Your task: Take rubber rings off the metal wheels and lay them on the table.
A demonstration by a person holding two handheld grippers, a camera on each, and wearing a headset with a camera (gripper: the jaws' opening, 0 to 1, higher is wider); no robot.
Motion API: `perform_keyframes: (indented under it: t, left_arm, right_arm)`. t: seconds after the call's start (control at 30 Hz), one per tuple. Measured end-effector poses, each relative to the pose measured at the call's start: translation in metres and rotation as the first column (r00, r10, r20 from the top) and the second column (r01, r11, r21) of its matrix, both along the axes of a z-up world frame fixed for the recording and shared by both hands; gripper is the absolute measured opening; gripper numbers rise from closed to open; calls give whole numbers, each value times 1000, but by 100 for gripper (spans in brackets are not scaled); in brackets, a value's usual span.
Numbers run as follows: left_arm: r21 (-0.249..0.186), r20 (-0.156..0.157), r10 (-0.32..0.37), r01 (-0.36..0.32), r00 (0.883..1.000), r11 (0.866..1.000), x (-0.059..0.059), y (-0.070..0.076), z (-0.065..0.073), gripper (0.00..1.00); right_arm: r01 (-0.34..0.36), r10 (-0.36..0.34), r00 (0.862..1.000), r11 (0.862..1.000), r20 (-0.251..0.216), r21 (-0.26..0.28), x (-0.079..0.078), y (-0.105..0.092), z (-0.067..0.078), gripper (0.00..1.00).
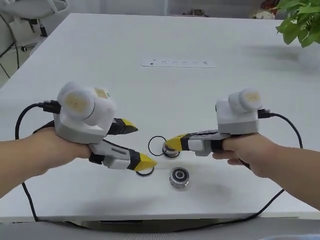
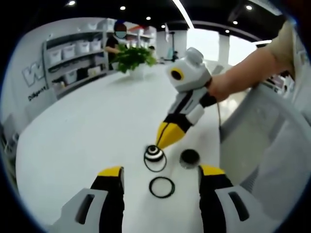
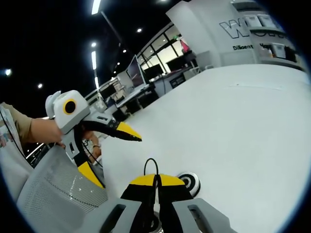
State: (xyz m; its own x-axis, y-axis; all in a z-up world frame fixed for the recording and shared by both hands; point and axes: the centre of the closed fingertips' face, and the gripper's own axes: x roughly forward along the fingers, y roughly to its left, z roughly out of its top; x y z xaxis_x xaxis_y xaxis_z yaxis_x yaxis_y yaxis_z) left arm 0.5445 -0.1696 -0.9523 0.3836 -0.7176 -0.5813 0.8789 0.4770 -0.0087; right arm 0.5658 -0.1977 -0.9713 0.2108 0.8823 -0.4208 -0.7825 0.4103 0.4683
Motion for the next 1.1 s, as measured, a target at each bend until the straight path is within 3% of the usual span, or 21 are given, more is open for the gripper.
perform_keyframes:
  t: [0.27,0.63,0.77,1.1]
  left_arm:
    - [5,-24,8,-8,1000,1000,-10,12,-5,69]
    - [3,-31,14,-14,999,1000,-16,24,-4,77]
    - [4,-16,23,-23,1000,1000,-16,27,-2,82]
    - [-6,-26,31,-31,999,999,-19,32,-2,84]
  right_arm:
    - [-43,42,999,999,-23,-15,-6,9,-6,0]
    - [-89,85,993,995,-84,-43,-15,23,-20,0]
    - [-101,95,991,993,-98,-54,-17,26,-24,0]
    - [-101,89,989,990,-120,-98,-18,27,-36,0]
